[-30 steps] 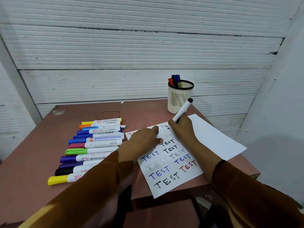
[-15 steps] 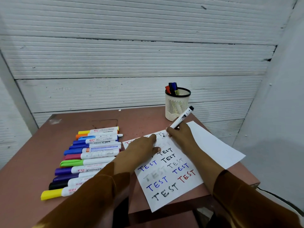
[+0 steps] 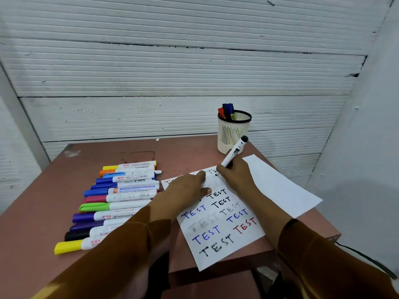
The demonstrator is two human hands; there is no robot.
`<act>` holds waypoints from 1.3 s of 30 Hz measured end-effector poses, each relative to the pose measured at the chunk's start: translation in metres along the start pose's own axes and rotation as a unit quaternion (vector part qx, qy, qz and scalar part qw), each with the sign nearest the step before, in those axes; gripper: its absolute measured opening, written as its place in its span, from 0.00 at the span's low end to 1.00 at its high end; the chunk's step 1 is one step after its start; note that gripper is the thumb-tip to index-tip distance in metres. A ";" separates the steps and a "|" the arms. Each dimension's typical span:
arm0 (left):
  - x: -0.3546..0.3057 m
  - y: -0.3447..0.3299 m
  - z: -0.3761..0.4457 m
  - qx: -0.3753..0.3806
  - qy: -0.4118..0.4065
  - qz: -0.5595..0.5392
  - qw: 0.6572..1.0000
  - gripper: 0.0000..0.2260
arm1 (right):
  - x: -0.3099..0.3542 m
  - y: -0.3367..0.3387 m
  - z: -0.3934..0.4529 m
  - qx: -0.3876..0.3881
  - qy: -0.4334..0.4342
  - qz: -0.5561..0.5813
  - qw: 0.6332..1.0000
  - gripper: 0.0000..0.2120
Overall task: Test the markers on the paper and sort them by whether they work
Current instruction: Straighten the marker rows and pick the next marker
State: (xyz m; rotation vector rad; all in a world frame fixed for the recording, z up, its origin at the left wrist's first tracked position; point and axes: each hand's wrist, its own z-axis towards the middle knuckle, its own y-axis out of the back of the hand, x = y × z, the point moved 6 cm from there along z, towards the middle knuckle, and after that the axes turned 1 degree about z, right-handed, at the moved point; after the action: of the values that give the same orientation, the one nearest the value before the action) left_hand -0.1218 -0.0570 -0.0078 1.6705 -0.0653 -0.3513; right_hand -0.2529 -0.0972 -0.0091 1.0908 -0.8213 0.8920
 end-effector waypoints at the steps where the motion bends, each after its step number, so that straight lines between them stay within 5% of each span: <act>1: 0.000 0.000 0.000 0.001 0.001 -0.001 1.000 0.18 | 0.000 0.002 0.001 -0.011 0.001 -0.005 1.000 0.06; 39: -0.001 0.001 -0.001 0.005 0.002 -0.001 1.000 0.19 | 0.000 -0.002 0.001 -0.003 -0.001 -0.001 1.000 0.05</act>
State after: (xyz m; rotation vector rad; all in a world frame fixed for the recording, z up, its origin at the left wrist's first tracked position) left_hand -0.1219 -0.0557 -0.0062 1.6804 -0.0620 -0.3505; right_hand -0.2517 -0.0985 -0.0099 1.0875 -0.8230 0.8858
